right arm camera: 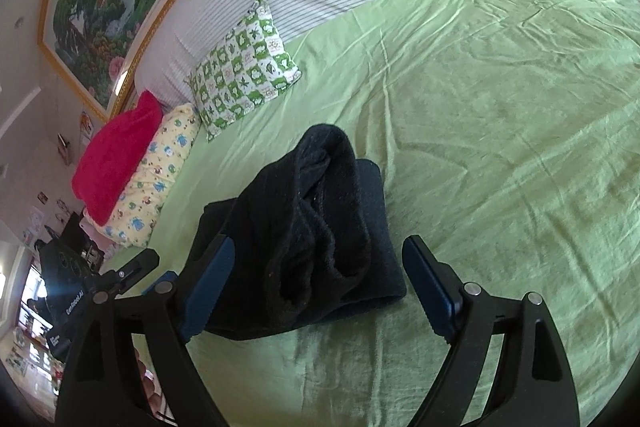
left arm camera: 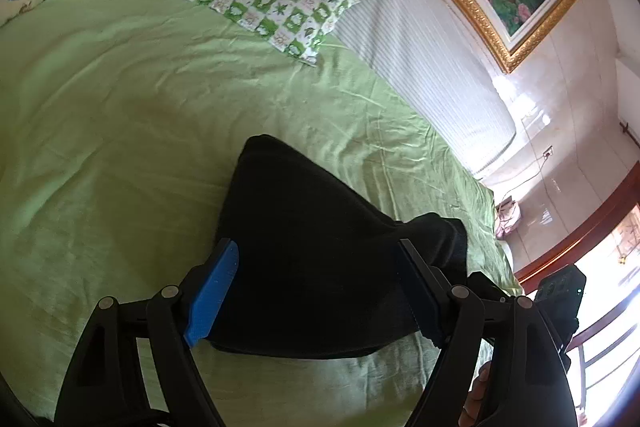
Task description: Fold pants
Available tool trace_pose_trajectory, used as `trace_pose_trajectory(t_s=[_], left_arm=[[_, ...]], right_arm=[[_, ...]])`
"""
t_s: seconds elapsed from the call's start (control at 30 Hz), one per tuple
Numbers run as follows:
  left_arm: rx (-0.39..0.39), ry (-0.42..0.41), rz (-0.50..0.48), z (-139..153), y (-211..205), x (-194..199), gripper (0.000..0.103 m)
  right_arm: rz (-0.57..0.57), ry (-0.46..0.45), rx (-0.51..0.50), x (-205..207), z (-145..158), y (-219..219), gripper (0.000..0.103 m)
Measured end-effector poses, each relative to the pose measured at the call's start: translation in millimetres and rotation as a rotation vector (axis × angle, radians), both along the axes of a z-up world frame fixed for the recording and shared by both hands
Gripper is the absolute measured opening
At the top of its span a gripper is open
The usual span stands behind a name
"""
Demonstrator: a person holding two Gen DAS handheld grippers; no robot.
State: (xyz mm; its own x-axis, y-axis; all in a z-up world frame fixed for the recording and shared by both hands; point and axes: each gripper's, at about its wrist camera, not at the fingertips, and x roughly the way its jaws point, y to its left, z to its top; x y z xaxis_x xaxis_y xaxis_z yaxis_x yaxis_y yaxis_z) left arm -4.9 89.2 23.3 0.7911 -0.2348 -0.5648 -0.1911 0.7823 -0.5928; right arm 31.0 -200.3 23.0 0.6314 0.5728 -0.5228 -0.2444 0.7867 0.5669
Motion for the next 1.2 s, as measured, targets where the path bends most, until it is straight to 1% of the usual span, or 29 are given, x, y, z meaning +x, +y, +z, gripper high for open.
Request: trace_pose_trajectory(t_s=[0.13, 0.4, 0.53, 0.77, 0.93, 1.0, 1.03, 1.1, 1.2], left_arm=[[0.004, 0.028, -0.028, -6, 2, 8, 0.081], [0.071, 0.058, -0.067, -9, 1, 26, 0.082], [0.113, 0.094, -0.075, -15, 2, 39, 0.082], [0.078, 0.144, -0.083, -35, 6, 59, 0.082], [0.061, 0.154, -0.094, -42, 5, 70, 0.083], [0.045, 0.156, -0.104, -45, 6, 75, 0.083], [0.040, 0.157, -0.106, -47, 7, 77, 0.083], [0.022, 0.155, -0.108, -51, 9, 80, 0.082], [-0.026, 0.146, -0.105, -56, 15, 82, 0.075]], right_arm=[[0.012, 0.004, -0.026, 1, -3, 7, 0.086], [0.028, 0.020, -0.063, 8, -12, 15, 0.086], [0.019, 0.033, -0.066, 12, -17, 12, 0.086], [0.031, 0.024, -0.088, 14, -26, 10, 0.086], [0.051, 0.021, -0.076, 16, -30, 10, 0.086], [0.060, 0.018, -0.058, 16, -33, 8, 0.078], [0.077, 0.030, -0.033, 18, -37, 6, 0.071], [0.085, 0.036, -0.012, 18, -40, 4, 0.068], [0.094, 0.028, 0.012, 17, -42, 1, 0.064]])
